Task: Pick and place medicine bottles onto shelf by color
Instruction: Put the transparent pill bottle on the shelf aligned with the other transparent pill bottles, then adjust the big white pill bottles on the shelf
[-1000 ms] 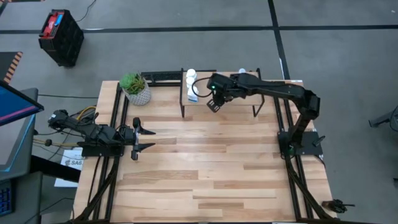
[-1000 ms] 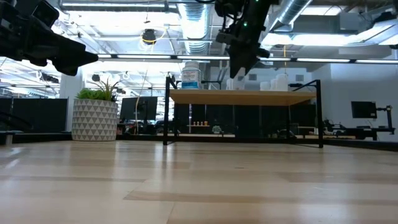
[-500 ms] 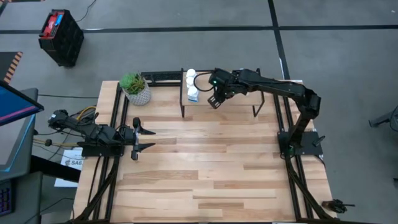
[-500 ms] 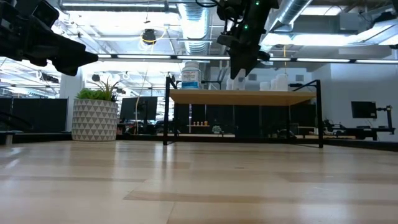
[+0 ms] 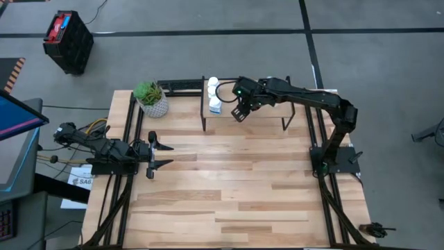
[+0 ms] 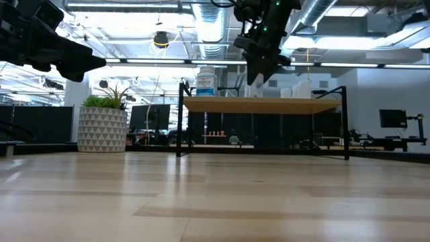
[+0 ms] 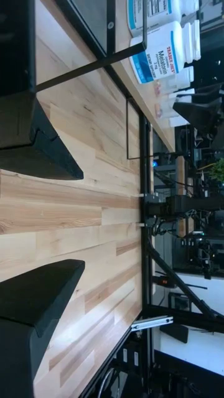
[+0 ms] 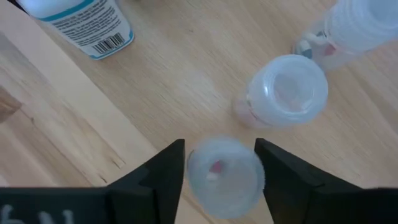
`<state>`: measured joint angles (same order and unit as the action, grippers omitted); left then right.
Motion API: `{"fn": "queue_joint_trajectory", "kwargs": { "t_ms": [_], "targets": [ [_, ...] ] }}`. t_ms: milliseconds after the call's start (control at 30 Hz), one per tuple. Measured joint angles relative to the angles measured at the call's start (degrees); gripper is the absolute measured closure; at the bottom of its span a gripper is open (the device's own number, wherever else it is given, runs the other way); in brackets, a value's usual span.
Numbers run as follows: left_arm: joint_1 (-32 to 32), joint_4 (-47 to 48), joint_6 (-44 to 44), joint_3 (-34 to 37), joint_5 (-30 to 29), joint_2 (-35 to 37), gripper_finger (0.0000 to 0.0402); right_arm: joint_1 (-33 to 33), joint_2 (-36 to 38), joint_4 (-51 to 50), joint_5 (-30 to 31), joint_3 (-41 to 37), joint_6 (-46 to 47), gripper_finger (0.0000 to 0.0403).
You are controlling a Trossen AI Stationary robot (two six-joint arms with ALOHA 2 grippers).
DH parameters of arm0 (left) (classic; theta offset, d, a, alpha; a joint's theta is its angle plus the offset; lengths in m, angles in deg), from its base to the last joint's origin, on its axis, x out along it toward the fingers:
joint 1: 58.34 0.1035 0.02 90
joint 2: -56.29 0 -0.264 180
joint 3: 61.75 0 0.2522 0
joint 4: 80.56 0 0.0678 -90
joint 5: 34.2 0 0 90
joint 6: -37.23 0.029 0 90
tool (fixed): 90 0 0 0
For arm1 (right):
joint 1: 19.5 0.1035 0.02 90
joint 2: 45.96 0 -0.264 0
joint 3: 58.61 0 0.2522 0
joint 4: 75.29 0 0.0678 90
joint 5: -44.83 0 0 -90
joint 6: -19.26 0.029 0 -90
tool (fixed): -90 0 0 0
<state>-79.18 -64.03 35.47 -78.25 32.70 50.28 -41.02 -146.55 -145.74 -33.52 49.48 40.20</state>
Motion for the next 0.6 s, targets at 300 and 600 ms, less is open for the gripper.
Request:
{"fn": "queue_joint_trajectory", "kwargs": {
  "t_ms": [300, 600],
  "targets": [
    [0.0, 0.0, 0.0, 0.0, 0.0, 0.0, 0.0191, -0.3, 0.1, 0.6, 0.4, 0.0, 0.0, 0.0164],
    [0.0, 0.0, 0.0, 0.0, 0.0, 0.0, 0.0191, -0.5, 0.2, -5.5, 0.4, 8.7, 0.1, 0.0164]
  ]
}}
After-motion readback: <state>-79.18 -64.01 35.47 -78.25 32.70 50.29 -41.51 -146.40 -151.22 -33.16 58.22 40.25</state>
